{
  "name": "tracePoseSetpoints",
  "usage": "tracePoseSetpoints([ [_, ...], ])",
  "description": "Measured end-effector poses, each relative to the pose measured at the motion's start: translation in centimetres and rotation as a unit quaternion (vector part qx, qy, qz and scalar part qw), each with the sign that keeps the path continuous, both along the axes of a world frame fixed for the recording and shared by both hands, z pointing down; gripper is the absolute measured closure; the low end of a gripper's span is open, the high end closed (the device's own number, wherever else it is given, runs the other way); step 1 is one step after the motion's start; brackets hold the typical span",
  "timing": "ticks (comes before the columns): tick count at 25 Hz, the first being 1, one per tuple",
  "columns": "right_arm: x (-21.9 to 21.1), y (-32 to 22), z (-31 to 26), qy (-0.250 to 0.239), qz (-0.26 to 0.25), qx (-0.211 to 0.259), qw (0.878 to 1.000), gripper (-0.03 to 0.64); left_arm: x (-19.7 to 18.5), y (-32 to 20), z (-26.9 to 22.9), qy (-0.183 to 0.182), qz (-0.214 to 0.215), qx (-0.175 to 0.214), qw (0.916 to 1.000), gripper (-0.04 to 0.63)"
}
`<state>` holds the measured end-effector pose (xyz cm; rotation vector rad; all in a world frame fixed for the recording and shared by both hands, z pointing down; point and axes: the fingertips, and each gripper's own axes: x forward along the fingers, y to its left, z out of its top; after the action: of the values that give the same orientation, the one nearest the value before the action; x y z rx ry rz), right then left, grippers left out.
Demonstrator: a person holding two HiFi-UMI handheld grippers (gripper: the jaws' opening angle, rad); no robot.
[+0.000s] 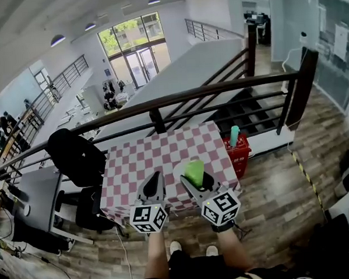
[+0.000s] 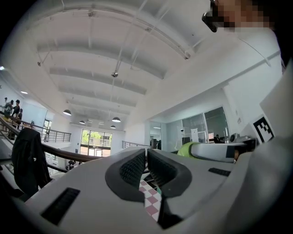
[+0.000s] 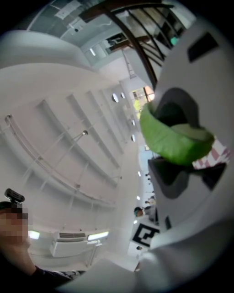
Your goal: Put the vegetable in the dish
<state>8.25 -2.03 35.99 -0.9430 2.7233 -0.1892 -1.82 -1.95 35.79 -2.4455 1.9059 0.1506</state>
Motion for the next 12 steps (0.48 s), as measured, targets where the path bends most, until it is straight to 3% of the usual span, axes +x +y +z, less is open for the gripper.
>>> tracePoseSetpoints([
  [7,2.0,-3.5,1.1,0.001,0.028,-0.011,1.0,0.396,1.7,-3.0,1.7,-0.011,0.024,-0.012,0.9996,0.563],
  [12,0.5,-6.3,1.7,0.022,0.023,-0.009,0.999,0.396,1.0,-7.7,2.2,0.013,0.04,-0.017,0.999,0.563],
])
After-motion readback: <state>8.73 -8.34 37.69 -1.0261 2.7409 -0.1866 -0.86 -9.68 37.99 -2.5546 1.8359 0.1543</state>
